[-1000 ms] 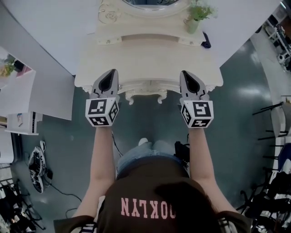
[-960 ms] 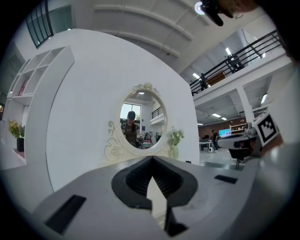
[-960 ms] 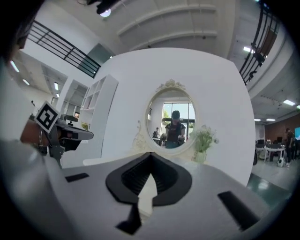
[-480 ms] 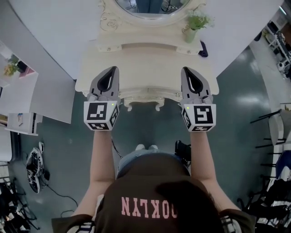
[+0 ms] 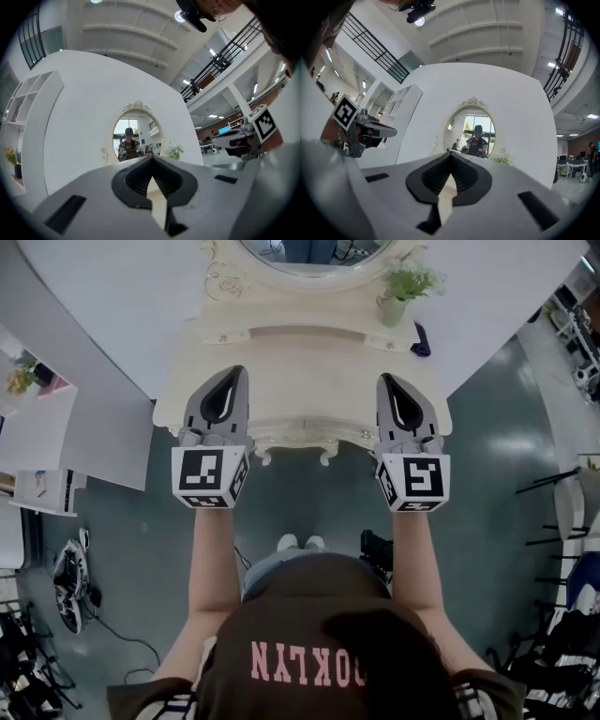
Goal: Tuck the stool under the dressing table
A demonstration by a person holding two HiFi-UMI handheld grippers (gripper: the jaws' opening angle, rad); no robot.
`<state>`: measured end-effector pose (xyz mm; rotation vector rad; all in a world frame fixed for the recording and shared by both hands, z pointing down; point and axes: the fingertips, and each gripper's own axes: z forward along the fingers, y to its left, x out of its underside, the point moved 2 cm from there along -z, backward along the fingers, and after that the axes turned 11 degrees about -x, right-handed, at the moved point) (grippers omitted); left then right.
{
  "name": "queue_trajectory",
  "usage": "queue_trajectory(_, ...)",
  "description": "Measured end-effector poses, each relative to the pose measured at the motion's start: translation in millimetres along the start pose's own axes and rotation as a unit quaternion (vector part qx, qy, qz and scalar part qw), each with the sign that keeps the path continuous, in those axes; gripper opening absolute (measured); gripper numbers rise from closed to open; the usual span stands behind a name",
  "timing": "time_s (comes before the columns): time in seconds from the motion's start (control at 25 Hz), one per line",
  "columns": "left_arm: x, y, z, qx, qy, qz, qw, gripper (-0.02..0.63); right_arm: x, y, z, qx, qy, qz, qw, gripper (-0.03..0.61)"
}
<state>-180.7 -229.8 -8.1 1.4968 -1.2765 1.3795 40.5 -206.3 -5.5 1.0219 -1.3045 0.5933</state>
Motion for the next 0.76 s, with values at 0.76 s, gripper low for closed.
queue_trajectory(0.76, -11, -1, 6, -0.006, -0.018, 0.017, 0.9997, 0.005, 12, 4, 4, -0.009, -0.001, 0.024, 1.000, -0.002)
